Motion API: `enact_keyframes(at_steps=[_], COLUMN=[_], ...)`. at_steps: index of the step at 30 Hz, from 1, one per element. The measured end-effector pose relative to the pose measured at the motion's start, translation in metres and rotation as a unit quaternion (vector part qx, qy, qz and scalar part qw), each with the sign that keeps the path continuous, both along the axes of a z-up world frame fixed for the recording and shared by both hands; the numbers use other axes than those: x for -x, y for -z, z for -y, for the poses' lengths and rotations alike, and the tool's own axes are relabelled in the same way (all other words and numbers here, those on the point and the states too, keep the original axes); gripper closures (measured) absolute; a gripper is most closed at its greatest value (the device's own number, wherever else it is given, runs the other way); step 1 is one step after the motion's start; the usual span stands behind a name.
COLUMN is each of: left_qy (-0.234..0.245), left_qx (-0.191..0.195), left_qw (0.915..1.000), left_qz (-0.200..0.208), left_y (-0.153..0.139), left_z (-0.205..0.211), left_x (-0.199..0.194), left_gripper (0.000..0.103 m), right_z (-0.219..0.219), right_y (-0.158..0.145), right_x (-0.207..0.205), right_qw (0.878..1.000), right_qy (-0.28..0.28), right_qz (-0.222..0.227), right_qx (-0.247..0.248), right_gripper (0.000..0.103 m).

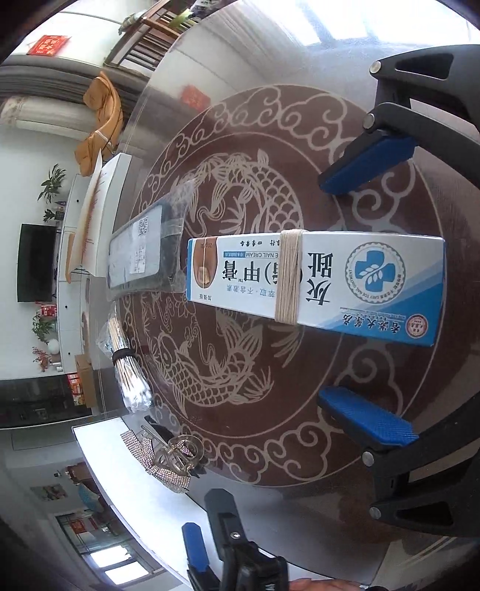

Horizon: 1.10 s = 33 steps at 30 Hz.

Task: Organize objects
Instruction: 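Grasp the rhinestone bow with the left gripper while the right gripper holds the box, then carry the bow and blue box into the white bin and open both grippers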

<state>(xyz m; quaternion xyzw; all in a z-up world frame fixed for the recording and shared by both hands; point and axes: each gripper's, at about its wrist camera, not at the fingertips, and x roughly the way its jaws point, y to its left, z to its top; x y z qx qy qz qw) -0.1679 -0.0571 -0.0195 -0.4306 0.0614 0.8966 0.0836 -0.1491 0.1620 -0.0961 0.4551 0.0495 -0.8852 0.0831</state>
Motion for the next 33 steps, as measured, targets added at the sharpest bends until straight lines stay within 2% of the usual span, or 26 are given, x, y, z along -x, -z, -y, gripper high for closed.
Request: enact_keyframes(at_steps=[5,8,11,13,15,18,22,24,25,26,29,31,33], left_qy=[0.004,0.006,0.042,0.049,0.03,-0.008,-0.019,-0.004,0.004,0.007,0.015,0.016,0.018], left_qx=[0.016,0.021,-0.004,-0.013,-0.02,-0.051,-0.061,-0.058,-0.048,-0.032,0.001,-0.004,-0.03], left_qw=[0.9999,0.9997,0.999,0.9986,0.9993,0.9985,0.9976,0.9979,0.9985,0.9992,0.9997,0.9997,0.9994], left_qz=[-0.004,0.007,0.016,0.015,0.014,0.021,0.027,0.027,0.026,0.021,0.017,0.015,0.006], left_y=[0.003,0.012,0.017,0.019,0.019,0.02,0.02,0.022,0.024,0.026,0.033,0.035,0.032], left_z=[-0.004,-0.009,-0.014,-0.016,-0.016,-0.012,-0.015,-0.017,-0.019,-0.021,-0.02,-0.015,-0.008], left_x=[0.04,0.056,0.058,0.053,0.043,0.013,-0.037,-0.051,-0.055,-0.057,-0.054,-0.051,-0.051], left_gripper=[0.0,0.0,0.003,0.047,0.047,0.047,0.046,0.036,0.022,0.016,0.016,0.019,0.045], right_z=[0.0,0.0,0.0,0.0,0.0,0.0,0.0,0.0,0.0,0.0,0.0,0.0,0.0], right_y=[0.0,0.0,0.0,0.0,0.0,0.0,-0.001,-0.001,-0.001,-0.001,-0.001,-0.001,-0.001], right_x=[0.0,-0.001,-0.001,-0.001,-0.001,-0.001,-0.001,-0.001,-0.002,-0.002,-0.002,-0.002,-0.002], right_qw=[1.0,1.0,1.0,1.0,1.0,1.0,1.0,1.0,1.0,1.0,1.0,1.0,1.0], right_qy=[0.0,0.0,0.0,0.0,0.0,0.0,0.0,0.0,0.0,0.0,0.0,0.0,-0.001], right_qz=[0.0,0.0,0.0,0.0,0.0,0.0,0.0,0.0,0.0,0.0,0.0,0.0,0.001], right_qx=[0.0,0.0,0.0,0.0,0.0,0.0,0.0,0.0,0.0,0.0,0.0,0.001,0.001], right_gripper=[0.0,0.0,0.0,0.0,0.0,0.0,0.0,0.0,0.0,0.0,0.0,0.0,0.0])
